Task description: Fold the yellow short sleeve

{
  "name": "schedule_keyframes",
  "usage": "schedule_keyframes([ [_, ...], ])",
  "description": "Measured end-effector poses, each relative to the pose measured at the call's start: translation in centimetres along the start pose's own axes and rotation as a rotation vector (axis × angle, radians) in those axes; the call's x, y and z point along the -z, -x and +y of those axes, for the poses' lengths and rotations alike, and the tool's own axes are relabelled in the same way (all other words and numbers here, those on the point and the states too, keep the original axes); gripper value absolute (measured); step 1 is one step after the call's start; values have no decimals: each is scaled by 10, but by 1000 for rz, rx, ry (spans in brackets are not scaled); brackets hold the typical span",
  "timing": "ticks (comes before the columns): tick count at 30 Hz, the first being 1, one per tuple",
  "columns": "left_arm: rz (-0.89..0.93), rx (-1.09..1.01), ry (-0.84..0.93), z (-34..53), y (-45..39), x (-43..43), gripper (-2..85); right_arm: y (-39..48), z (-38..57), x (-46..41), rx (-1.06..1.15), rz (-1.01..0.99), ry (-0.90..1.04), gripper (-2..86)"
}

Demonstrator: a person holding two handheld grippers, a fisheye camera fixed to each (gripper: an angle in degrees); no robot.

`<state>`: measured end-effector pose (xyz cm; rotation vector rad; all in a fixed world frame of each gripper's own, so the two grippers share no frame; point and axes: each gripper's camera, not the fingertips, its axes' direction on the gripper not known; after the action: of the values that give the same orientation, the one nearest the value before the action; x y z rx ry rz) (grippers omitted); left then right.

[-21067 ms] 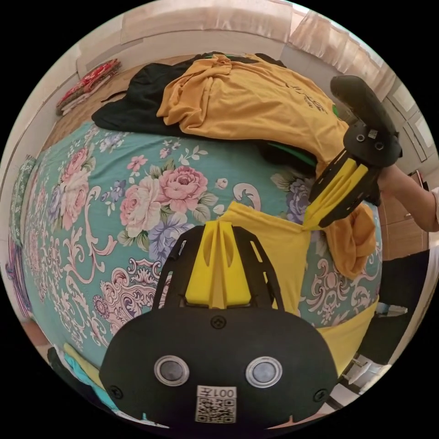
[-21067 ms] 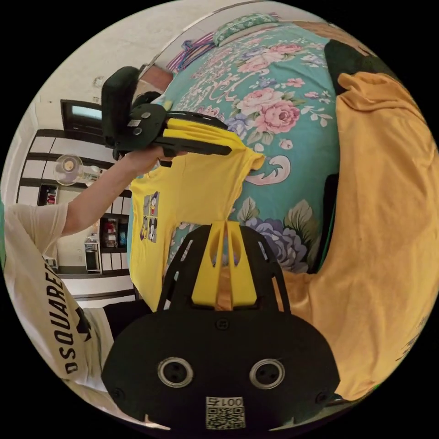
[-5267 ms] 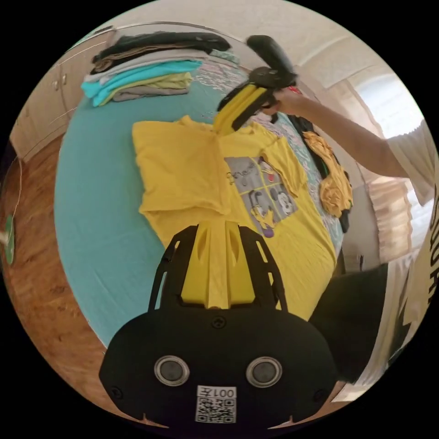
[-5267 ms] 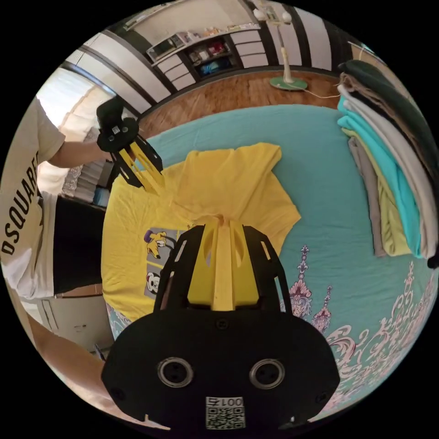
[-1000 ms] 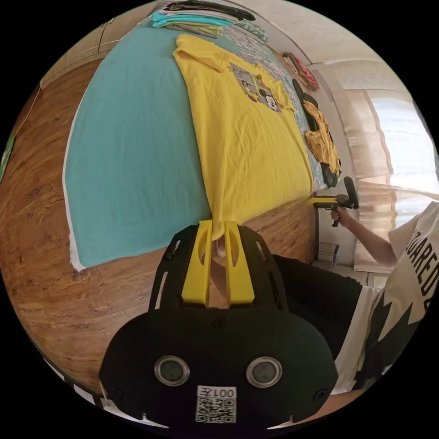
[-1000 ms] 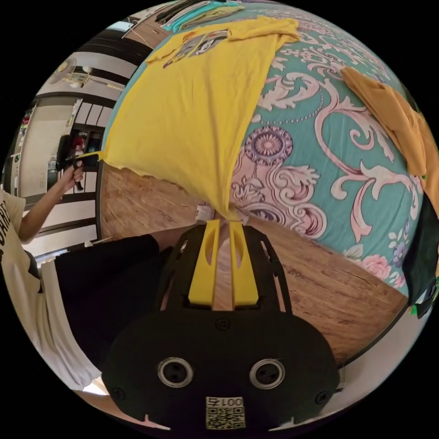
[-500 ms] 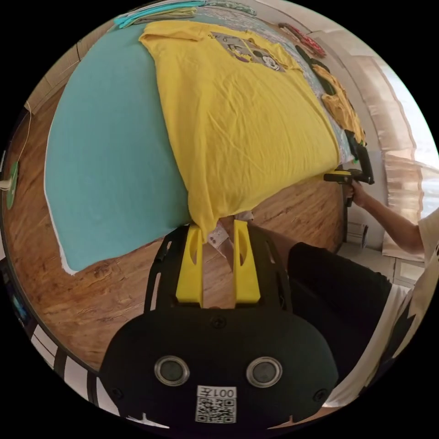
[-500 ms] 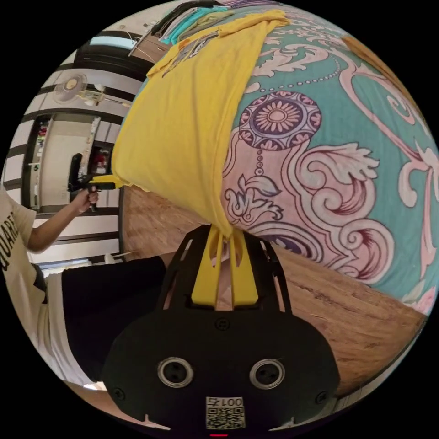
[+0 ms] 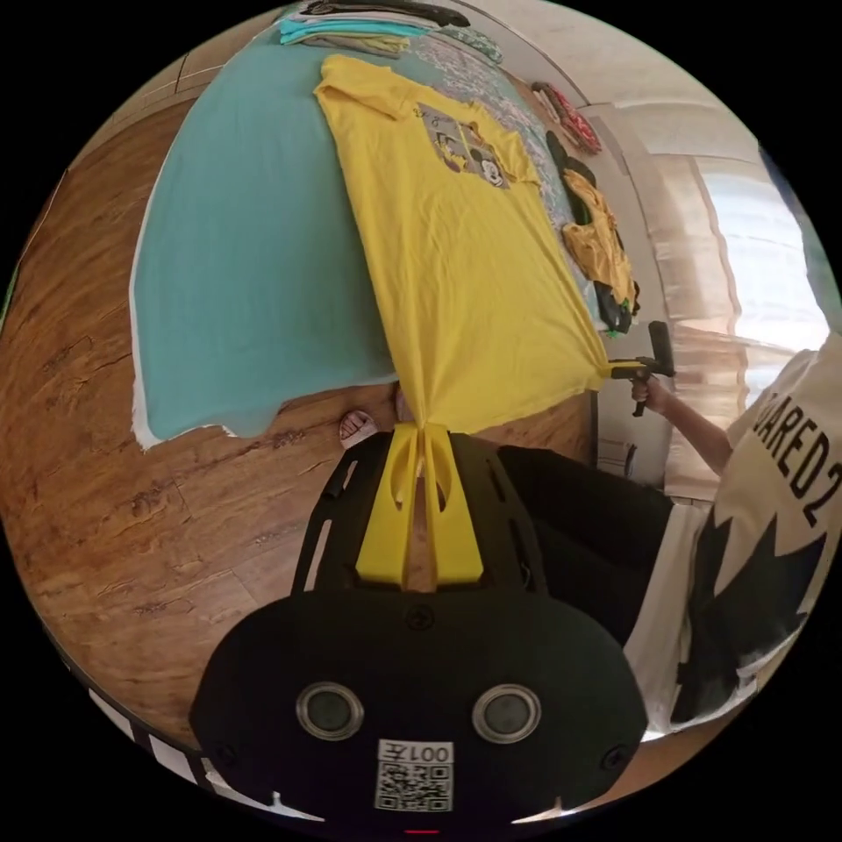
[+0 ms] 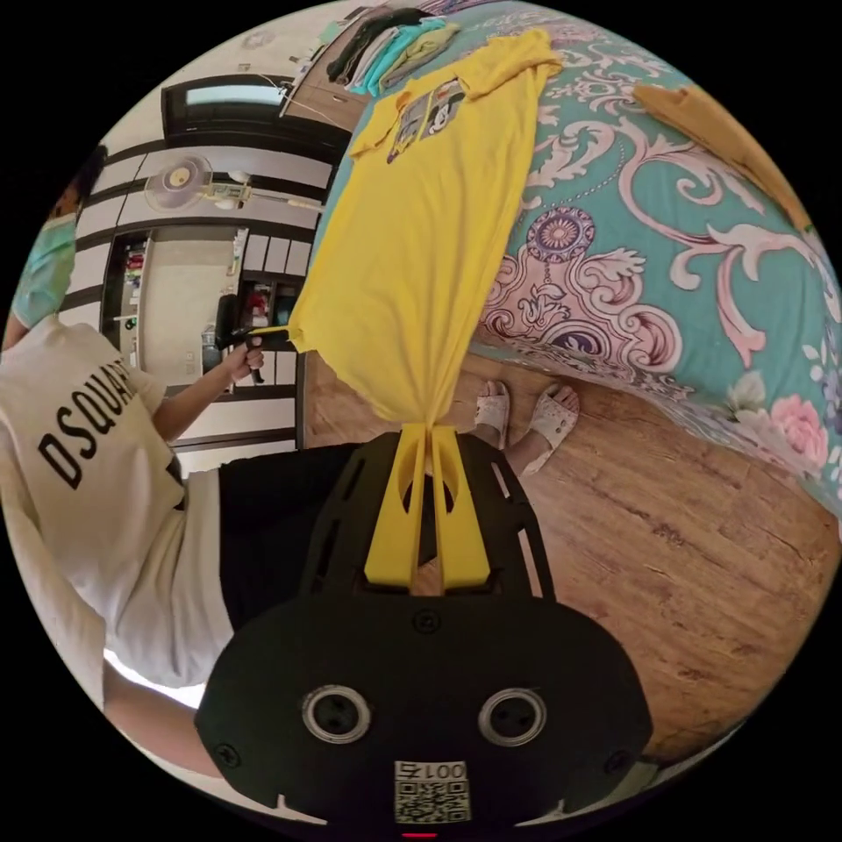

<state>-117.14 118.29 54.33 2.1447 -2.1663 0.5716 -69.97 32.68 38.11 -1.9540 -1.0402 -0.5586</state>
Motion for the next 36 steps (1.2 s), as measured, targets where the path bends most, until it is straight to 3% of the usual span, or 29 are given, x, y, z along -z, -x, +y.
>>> schedule_keyframes([
  [6, 15, -43, 167, 14, -30, 16, -10, 30, 16, 16, -62, -61, 69, 2],
  [12, 183, 32, 309, 40, -49, 38, -10, 63, 37, 12, -132, -188, 243, 2],
  [15, 246, 76, 200, 17, -49, 71, -9, 80, 11, 34, -45, -272, 126, 2],
  [21, 318, 31, -110, -114, -21, 134, -9, 64, -127, 88, 141, -233, -374, 5],
  [25, 385, 189, -259, -216, 20, 140, -11, 29, -256, 81, 89, -153, -522, 10],
  [28, 318, 278, -268, -238, 34, 129, -4, 18, -309, 53, 22, -57, -454, 18],
  [32, 210, 313, -287, -202, 27, 120, 20, 45, -298, 30, 52, 91, -430, 44],
  [36, 71, 307, -206, -141, -4, 102, 38, 78, -255, -21, 30, 357, -225, 83],
])
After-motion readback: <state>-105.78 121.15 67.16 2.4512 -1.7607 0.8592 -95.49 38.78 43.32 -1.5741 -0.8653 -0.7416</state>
